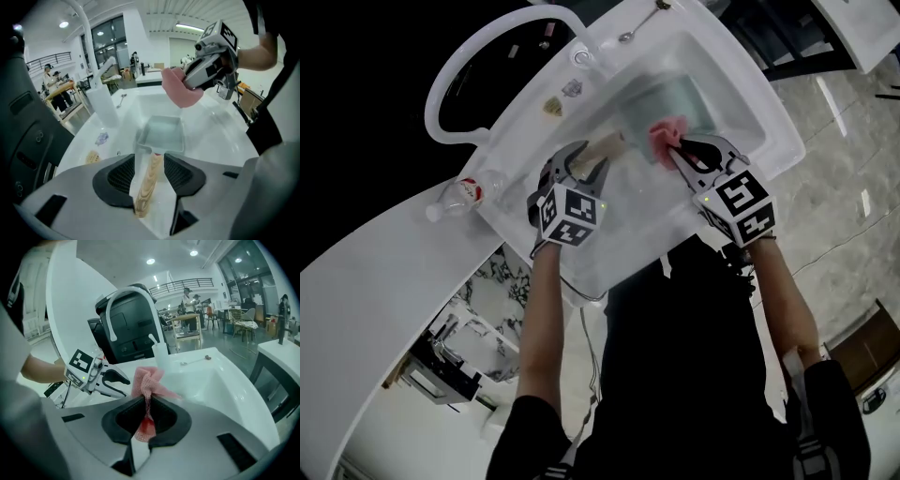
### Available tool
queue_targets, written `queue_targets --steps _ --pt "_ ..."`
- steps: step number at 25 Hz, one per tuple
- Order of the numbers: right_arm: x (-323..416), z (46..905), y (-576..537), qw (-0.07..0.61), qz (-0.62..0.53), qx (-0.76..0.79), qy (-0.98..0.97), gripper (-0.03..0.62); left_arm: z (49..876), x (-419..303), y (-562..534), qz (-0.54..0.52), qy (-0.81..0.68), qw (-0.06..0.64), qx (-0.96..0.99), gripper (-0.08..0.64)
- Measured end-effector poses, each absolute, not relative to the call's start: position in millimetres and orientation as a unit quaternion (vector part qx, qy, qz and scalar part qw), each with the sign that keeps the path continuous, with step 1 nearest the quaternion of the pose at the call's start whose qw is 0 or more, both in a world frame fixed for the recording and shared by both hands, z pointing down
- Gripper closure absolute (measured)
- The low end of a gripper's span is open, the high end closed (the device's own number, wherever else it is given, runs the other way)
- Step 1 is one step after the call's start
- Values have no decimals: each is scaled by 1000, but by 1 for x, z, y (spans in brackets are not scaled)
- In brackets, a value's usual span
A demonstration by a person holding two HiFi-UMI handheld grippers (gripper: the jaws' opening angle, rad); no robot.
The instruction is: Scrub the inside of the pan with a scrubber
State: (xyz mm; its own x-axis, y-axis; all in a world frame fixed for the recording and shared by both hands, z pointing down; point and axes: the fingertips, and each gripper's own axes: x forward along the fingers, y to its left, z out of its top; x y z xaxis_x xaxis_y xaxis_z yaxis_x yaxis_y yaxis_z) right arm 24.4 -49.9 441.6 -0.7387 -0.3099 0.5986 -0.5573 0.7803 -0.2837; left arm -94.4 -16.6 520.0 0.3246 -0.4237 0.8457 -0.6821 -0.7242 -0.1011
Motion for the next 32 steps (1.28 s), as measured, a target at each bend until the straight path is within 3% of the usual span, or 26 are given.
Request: queue_targets --steps 4,12,16,32 --pt "13 481 -57 299 260 231 -889 546 565 -98 -12 515 -294 149 792 345" --pt "-4 541 -70 327 311 241 -859 546 611 -100 -11 567 -254 140 771 348" --pt "-9 567 -74 345 322 236 -849 546 616 -101 -13 571 -256 137 768 382" --pt "-43 649 -80 395 358 204 -821 545 619 -100 -12 586 -260 102 761 390"
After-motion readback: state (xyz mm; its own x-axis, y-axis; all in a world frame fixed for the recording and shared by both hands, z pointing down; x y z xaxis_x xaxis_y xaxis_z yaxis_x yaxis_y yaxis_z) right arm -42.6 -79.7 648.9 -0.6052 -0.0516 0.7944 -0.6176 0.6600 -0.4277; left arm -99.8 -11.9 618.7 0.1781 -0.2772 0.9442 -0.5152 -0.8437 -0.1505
